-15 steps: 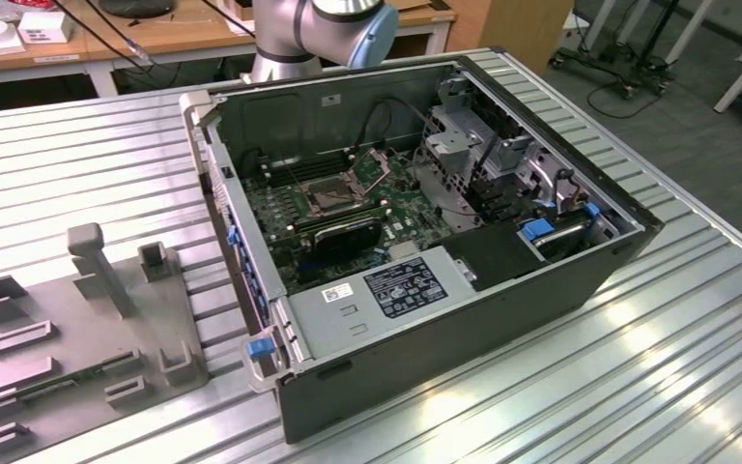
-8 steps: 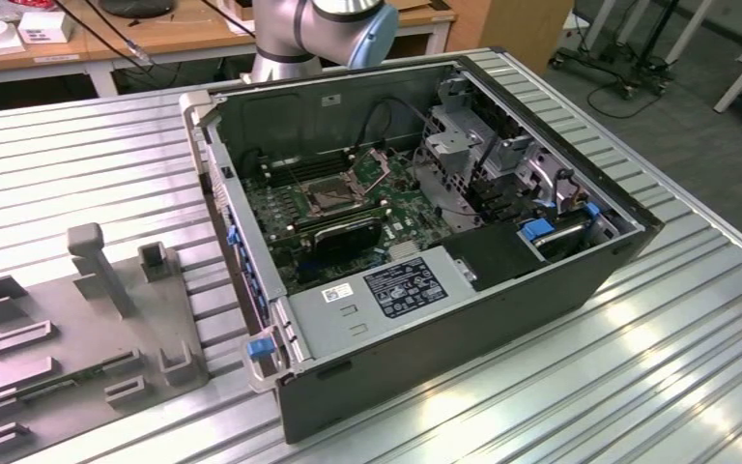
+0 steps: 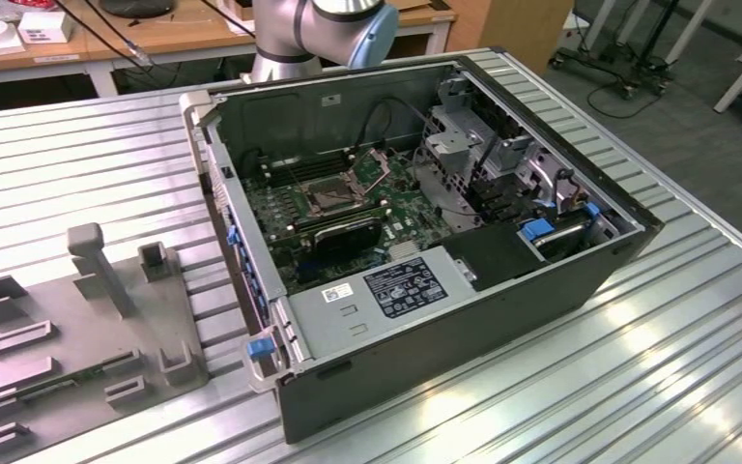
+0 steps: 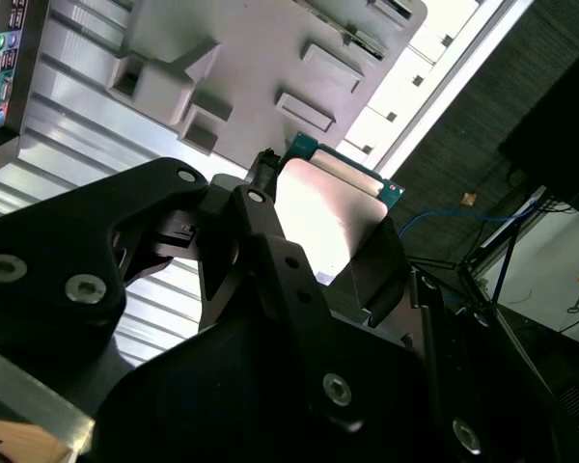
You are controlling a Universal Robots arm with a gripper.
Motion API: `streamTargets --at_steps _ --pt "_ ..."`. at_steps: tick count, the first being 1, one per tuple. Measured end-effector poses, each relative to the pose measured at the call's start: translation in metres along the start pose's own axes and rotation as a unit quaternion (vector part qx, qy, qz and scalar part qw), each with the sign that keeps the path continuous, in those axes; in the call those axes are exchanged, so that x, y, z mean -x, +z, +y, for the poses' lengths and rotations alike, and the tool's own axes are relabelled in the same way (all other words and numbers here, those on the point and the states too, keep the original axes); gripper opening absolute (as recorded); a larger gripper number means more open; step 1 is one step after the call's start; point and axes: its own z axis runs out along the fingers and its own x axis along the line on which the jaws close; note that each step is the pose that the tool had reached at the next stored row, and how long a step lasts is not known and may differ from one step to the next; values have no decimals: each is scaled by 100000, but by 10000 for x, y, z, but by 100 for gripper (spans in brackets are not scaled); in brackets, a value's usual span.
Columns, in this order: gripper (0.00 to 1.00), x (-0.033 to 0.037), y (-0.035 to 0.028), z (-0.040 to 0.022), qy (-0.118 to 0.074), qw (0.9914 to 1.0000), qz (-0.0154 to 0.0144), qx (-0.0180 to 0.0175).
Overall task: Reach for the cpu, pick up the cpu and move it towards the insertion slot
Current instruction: 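Pick up the cpu and move it towards the insertion slot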
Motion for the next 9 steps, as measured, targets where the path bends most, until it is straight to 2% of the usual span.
streamTargets --at_steps 9 --pt "55 36 -1 0 -1 100000 2 -1"
